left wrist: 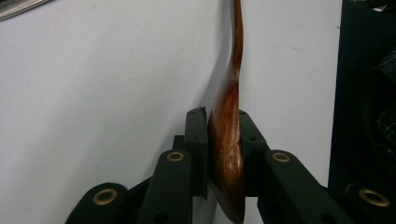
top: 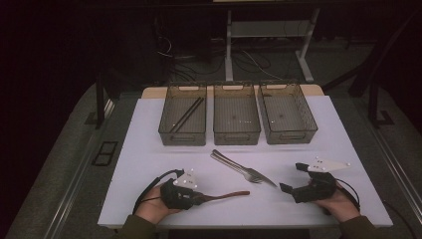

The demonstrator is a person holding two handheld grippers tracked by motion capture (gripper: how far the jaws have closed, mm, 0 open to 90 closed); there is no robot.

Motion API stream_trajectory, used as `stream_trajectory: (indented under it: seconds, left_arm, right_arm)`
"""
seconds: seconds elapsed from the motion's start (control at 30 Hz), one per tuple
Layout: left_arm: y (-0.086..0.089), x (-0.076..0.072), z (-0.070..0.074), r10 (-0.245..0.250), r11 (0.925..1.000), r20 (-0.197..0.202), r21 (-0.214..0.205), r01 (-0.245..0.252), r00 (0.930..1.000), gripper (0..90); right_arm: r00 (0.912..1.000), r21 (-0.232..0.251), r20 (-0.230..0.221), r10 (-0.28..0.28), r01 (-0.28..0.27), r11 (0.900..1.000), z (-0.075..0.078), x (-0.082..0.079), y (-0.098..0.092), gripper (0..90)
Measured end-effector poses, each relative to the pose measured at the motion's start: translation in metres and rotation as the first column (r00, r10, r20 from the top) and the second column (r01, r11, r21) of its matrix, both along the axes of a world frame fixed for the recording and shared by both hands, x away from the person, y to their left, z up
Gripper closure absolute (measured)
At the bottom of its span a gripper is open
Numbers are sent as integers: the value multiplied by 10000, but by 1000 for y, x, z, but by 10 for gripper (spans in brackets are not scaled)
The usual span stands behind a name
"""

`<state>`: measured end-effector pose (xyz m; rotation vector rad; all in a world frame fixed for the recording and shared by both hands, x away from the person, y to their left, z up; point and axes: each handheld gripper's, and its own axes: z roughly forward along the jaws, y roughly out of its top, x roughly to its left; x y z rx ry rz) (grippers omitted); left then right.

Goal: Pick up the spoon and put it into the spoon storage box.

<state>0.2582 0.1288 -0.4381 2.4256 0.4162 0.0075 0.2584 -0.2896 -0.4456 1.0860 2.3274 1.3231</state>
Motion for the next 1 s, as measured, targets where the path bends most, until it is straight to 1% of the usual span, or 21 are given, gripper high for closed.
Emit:
stream_trajectory:
  seconds: [0.13, 0.17, 0.27, 0.43, 0.47, 0.53, 0.57, 0.77, 0.83, 1.0]
  left_arm:
    - [-1, 0, 1, -71, 9999, 74, 137, 70, 9999, 777]
    - [-2, -1, 1, 1, 10000, 55, 82, -2, 10000, 778]
    - [-3, -1, 3, -59, 9999, 146, 144, 57, 9999, 779]
    - [-5, -3, 9, 79, 10000, 423, -26, -78, 9991, 781]
    - [-5, -3, 10, 153, 9998, 489, -94, -149, 9987, 781]
    - [-5, -3, 13, 450, 9984, 543, -355, -431, 9975, 781]
    - [-4, -2, 15, 482, 9982, 608, -376, -459, 9970, 782]
    - [-1, 0, 22, 1046, 9909, 675, -925, -981, 9922, 782]
    - [1, 1, 24, 1260, 9869, 700, -1105, -1179, 9895, 782]
    - [4, 7, 28, 1650, 9792, 656, -1303, -1555, 9841, 783]
  right_arm:
    - [10000, -9, 4, -3, 3, 10000, 0, 0, 0, 17]
    - [10000, -10, 4, -5, 5, 10000, 0, 0, 0, 18]
    - [10000, -8, 4, -3, 3, 10000, 0, 0, 0, 18]
    - [10000, -14, -4, 2, -2, 10000, 0, 0, 0, 18]
    - [10000, -19, -2, 3, -3, 10000, 0, 0, 0, 18]
    - [10000, -17, -3, -1, 1, 10000, 0, 0, 0, 17]
    - [10000, -16, -1, 2, -2, 10000, 0, 0, 0, 17]
    - [10000, -49, 14, 16, -16, 10000, 0, 0, 0, 18]
    - [10000, -51, 3, 27, -27, 10000, 0, 0, 1, 18]
    - [10000, -73, -8, 37, -37, 10000, -1, 0, 1, 18]
